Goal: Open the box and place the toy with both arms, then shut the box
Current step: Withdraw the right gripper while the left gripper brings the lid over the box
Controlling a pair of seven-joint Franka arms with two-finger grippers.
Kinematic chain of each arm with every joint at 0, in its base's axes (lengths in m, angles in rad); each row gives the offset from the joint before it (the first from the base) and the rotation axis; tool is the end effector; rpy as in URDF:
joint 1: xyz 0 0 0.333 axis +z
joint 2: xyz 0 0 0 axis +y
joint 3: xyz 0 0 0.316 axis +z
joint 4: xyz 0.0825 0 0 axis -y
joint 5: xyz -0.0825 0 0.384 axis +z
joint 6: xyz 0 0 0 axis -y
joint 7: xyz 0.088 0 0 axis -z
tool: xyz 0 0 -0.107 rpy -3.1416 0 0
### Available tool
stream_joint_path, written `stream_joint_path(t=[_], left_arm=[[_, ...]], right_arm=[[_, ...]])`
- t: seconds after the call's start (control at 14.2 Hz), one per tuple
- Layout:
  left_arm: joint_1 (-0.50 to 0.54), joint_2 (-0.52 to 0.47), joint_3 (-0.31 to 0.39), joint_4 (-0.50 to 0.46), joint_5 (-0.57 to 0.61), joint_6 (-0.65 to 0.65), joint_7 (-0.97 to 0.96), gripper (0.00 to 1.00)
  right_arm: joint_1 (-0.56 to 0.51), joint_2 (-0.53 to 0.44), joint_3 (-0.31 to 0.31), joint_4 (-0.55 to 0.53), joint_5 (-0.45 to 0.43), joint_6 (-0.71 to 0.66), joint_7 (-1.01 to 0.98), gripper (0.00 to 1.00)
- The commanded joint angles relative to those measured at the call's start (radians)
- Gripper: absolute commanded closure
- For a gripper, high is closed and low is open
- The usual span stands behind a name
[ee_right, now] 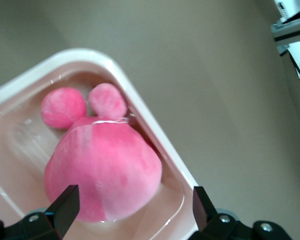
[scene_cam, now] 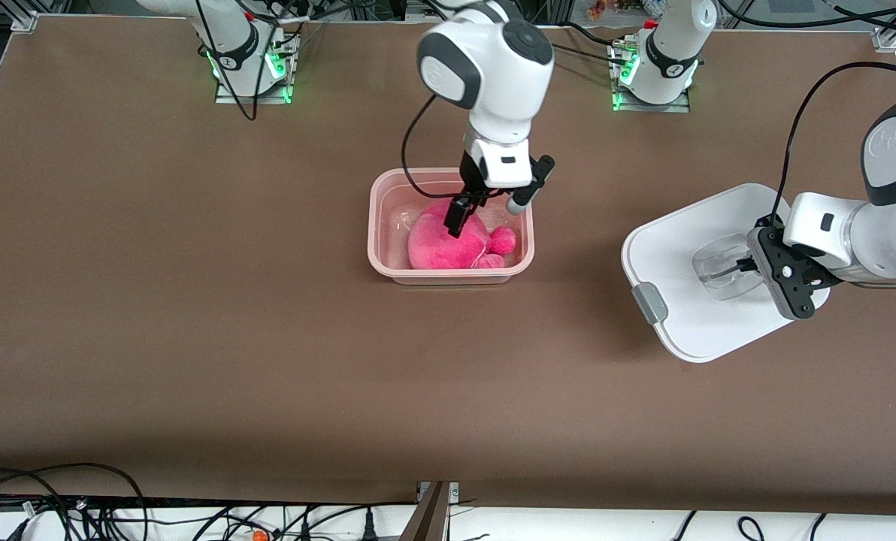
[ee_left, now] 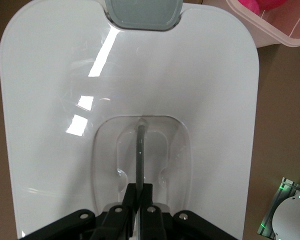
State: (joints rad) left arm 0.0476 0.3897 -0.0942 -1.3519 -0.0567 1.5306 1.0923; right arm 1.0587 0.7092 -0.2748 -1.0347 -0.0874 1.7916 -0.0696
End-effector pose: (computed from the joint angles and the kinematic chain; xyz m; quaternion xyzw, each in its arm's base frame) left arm 0.6517 -0.0265 0.4883 0.8385 -0.5327 -0.0672 0.0923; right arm 0.4879 0.5723 0.4456 0.8834 0.4487 0.0798 0.1092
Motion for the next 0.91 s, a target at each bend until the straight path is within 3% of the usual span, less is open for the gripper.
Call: stream_joint_path(t=[0.0,0.28,0.35,0.42,0.49,0.84], left_arm=[[-0.006,-0.003,-0.016,0.0,-0.043,-0.015,0.024,1.0],[-0.009,0.031,-0.128,-0.003,-0.045,0.048,0.018,1.0],[-0.011,0.04,-0.165,-0.003,-0.045,0.068,0.009,1.0],[-0.055,0.058,-0.195,-0.001,-0.035,0.104,-0.012,1.0],[-0.098,0.066,-0.194,0.002,-0.028,0.114,-0.037,1.0],[-0.311,0.095,-0.191,0.005,0.037,0.12,-0.207,1.0]], right_arm=[[-0.089,-0.095,-0.01,-0.021,0.124,-0.061,0.025,0.0],[-0.105,-0.191,-0.147,-0.033,0.196,-0.187,0.164,0.0],[-0.108,-0.215,-0.193,-0.037,0.24,-0.211,0.201,0.0],[-0.111,-0.275,-0.299,-0.095,0.365,-0.24,0.235,0.0],[-0.111,-0.313,-0.349,-0.141,0.4,-0.241,0.235,0.0],[-0.111,-0.435,-0.512,-0.222,0.399,-0.372,0.202,0.0]])
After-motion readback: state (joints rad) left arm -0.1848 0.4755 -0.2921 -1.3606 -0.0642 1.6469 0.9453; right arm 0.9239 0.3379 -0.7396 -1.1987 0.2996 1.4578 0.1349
